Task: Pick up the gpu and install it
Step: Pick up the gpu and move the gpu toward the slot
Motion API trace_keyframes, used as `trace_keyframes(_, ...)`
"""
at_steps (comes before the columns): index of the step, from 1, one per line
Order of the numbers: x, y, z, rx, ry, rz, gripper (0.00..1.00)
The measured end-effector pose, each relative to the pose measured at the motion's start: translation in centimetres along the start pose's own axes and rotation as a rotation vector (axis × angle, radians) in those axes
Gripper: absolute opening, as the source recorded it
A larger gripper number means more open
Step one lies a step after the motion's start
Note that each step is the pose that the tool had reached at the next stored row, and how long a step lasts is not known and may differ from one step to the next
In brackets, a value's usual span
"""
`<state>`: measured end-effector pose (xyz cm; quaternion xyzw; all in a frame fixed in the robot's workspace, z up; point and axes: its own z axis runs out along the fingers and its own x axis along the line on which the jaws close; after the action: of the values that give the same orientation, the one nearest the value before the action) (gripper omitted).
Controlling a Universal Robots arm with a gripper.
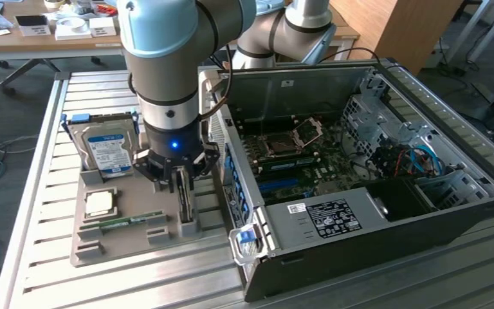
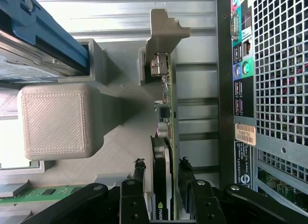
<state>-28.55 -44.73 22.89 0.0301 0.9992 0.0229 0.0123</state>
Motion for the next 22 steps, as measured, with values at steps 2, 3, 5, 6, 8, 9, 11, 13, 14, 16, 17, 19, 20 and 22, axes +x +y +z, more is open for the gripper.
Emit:
trace_keyframes(2,0.0,0.0,0.07,-0.0001,-0.0001,0.0,0.42)
trace_keyframes(3,0.0,0.0,0.06,-0.0001,-0.0001,0.0,0.42)
trace_keyframes(5,0.0,0.0,0.06,0.0,0.0,0.0,0.42)
trace_keyframes(6,0.0,0.0,0.06,0.0,0.0,0.0,0.42)
trace_keyframes(8,0.0,0.0,0.07,-0.0001,-0.0001,0.0,0.42)
trace_keyframes(9,0.0,0.0,0.07,0.0,-0.0001,0.0,0.42)
trace_keyframes(11,0.0,0.0,0.06,0.0,-0.0001,0.0,0.42)
trace_keyframes(13,0.0,0.0,0.06,0.0,-0.0001,0.0,0.42)
trace_keyframes(14,0.0,0.0,0.06,0.0,0.0,0.0,0.42)
trace_keyframes(16,0.0,-0.01,0.06,0.0,0.0,0.0,0.42)
trace_keyframes(17,0.0,0.0,0.07,0.0,0.0,0.0,0.4)
trace_keyframes(19,0.0,0.0,0.06,0.0,0.0002,0.0,0.34)
trace_keyframes(20,0.0,0.0,0.06,0.0,0.0001,0.0,0.28)
trace_keyframes(22,0.0,0.0,0.06,0.0,0.0,0.0,0.27)
